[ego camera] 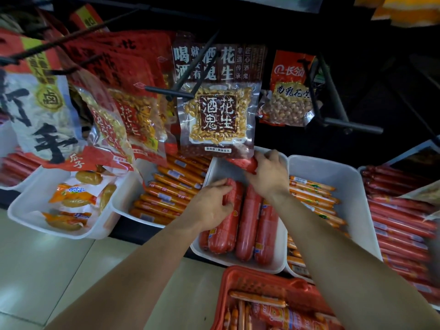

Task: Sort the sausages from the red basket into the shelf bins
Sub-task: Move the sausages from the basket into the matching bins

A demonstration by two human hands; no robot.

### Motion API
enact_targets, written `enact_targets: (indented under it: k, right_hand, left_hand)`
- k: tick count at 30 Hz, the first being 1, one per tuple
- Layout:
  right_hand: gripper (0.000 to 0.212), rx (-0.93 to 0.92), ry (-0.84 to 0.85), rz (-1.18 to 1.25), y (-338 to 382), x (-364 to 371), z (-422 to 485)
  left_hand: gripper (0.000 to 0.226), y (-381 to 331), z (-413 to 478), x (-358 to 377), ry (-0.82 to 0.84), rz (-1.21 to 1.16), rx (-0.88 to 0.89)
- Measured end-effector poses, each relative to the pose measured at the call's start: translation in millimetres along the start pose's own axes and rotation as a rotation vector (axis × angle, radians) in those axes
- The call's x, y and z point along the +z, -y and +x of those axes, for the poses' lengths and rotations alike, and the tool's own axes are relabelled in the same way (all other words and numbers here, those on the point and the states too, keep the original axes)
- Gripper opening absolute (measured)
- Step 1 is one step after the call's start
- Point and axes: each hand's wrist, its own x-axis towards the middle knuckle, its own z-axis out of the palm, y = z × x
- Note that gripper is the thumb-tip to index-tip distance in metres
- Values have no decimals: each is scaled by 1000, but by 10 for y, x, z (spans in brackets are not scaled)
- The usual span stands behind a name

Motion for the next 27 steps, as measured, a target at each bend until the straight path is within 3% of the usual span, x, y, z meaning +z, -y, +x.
enact_targets:
  k: [5,12,20,23,27]
  right_hand:
    - [54,-2,158,-128,129,-396,-209]
    - [53,263,233,-30,233,-337,-987]
    - [52,255,311,325,240,-21,-1251]
    - [47,215,304,333,205,-4,-1264]
    - [43,168,332,309,275,-164,-1359]
  left_hand:
    - [52,-34,-23,-41,0,-26,-22]
    - [40,-170,-354,-75,6,-3,-111]
    - [50,-220,-483,76,-12,111,-183]
    - [40,-244,-489,93,-5,229,-122]
    - [27,-320,-518,-64,67,212,-133]
